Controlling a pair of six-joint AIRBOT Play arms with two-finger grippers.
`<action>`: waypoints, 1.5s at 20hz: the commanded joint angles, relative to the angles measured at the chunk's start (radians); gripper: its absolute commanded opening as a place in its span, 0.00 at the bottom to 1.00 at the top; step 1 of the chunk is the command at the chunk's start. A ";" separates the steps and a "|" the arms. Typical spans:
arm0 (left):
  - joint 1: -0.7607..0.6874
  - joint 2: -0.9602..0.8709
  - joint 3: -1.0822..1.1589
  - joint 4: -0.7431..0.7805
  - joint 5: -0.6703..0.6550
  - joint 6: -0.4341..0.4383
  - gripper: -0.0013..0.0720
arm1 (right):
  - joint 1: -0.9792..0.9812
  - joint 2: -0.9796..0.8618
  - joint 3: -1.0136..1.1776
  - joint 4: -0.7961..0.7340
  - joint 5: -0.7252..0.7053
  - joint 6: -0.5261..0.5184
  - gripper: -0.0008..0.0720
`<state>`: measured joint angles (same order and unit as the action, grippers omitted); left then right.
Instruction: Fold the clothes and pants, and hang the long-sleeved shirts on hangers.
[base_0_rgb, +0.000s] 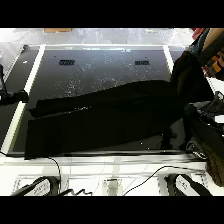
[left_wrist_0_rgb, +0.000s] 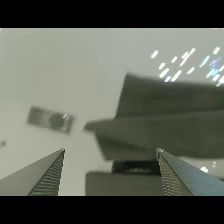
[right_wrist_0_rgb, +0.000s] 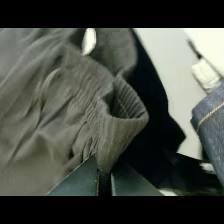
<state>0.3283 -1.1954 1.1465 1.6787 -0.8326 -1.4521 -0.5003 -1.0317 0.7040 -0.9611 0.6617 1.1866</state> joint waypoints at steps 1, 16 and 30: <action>0.013 -0.002 0.000 0.047 -0.115 0.000 0.89 | 0.003 0.178 0.021 -0.301 0.280 0.137 0.04; 0.027 -0.313 0.000 -0.285 0.116 -0.101 0.89 | 0.003 0.318 0.020 -0.656 0.721 0.229 0.04; -0.002 -0.468 0.001 -0.296 0.392 -0.315 0.42 | 0.003 0.318 0.020 -0.592 0.628 0.246 0.04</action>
<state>0.3336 -1.6360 1.1465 1.3842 -0.4713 -1.7496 -0.4984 -0.7139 0.7231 -1.5726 1.3155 1.4319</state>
